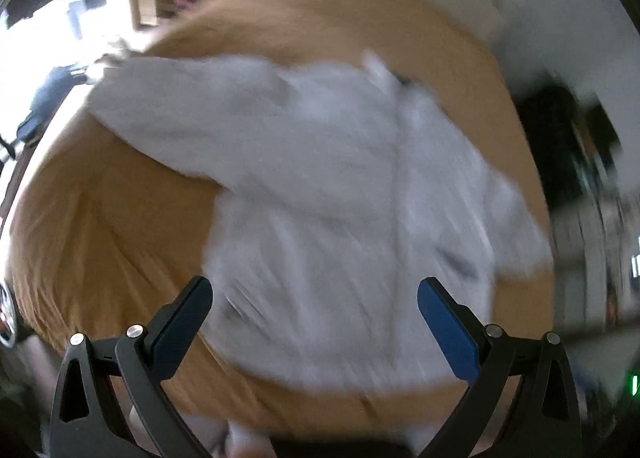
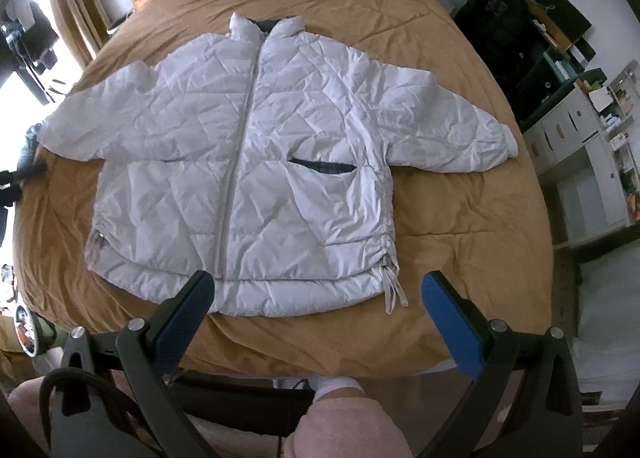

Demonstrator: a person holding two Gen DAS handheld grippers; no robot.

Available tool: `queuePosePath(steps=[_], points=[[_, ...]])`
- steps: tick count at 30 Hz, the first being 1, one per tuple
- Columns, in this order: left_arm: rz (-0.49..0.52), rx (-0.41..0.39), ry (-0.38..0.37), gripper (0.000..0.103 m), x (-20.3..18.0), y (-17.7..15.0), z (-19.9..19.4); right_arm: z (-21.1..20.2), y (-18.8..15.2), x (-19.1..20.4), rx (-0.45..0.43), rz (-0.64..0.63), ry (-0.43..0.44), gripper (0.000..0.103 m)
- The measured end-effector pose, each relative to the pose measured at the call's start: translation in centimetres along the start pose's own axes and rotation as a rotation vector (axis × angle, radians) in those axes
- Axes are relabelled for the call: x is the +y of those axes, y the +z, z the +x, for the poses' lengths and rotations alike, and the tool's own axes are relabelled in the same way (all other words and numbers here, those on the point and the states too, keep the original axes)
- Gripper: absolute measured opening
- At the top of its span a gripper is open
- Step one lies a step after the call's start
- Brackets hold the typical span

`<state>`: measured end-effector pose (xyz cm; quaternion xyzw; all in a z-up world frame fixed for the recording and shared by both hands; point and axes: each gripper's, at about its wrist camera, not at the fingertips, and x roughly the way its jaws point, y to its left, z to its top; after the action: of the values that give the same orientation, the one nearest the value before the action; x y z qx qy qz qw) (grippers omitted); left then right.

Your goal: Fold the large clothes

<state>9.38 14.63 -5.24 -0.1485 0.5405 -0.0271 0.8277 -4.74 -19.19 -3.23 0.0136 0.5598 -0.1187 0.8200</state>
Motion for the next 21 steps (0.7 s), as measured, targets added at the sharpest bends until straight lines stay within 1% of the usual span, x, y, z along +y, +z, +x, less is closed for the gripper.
queuePosePath(steps=[1, 3, 4, 5, 7, 8, 9, 10, 11, 12, 14, 16, 17, 19, 20, 21], points=[[-0.038, -0.027, 0.032, 0.102, 2.3, 1.3, 0.9, -0.1, 0.5, -0.1, 0.011, -0.003, 0.001, 0.103], [-0.112, -0.062, 0.106, 0.102, 8.3, 4.6, 3.5, 0.5, 0.6, -0.2, 0.039, -0.004, 0.013, 0.103], [-0.128, -0.069, 0.133, 0.102, 10.2, 5.7, 4.4, 0.8, 0.7, -0.3, 0.053, -0.006, 0.013, 0.103], [-0.166, -0.070, 0.169, 0.102, 13.3, 7.4, 5.8, 1.2, 0.5, -0.3, 0.073, -0.011, 0.008, 0.103], [-0.252, -0.066, 0.201, 0.102, 18.2, 9.9, 7.9, 2.1, 0.8, -0.3, 0.105, -0.027, 0.009, 0.103], [-0.325, -0.068, 0.169, 0.102, 20.7, 11.0, 8.9, 2.4, 1.1, -0.4, 0.121, -0.038, 0.017, 0.103], [-0.396, -0.074, 0.117, 0.102, 23.0, 12.0, 9.8, 2.8, 1.6, -0.4, 0.131, -0.046, 0.016, 0.103], [-0.452, -0.089, 0.071, 0.102, 24.7, 12.6, 10.5, 3.1, 2.1, -0.5, 0.136, -0.055, 0.005, 0.103], [-0.518, -0.114, 0.009, 0.102, 26.4, 13.3, 11.5, 3.4, 2.5, -0.7, 0.138, -0.066, -0.010, 0.103], [-0.566, -0.133, -0.016, 0.102, 27.8, 13.9, 12.6, 3.7, 3.1, -1.0, 0.141, -0.068, -0.010, 0.103], [-0.601, -0.146, -0.029, 0.102, 29.2, 15.2, 14.5, 4.2, 4.3, -1.8, 0.147, -0.047, 0.004, 0.103], [-0.613, -0.130, -0.053, 0.101, 30.1, 16.5, 17.3, 4.8, 5.5, -2.2, 0.144, -0.027, 0.005, 0.103], [-0.624, -0.112, -0.057, 0.100, 30.5, 17.0, 18.6, 5.0, 6.1, -2.2, 0.132, -0.040, -0.009, 0.103], [-0.647, -0.087, -0.038, 0.100, 31.4, 17.5, 20.8, 5.6, 7.3, -1.7, 0.104, -0.082, -0.016, 0.103], [-0.657, -0.088, -0.026, 0.100, 31.8, 17.5, 21.4, 6.1, 7.9, -1.2, 0.086, -0.125, -0.001, 0.103], [-0.652, -0.106, -0.015, 0.099, 32.1, 17.5, 21.6, 6.9, 8.7, -0.8, 0.067, -0.161, 0.003, 0.103]])
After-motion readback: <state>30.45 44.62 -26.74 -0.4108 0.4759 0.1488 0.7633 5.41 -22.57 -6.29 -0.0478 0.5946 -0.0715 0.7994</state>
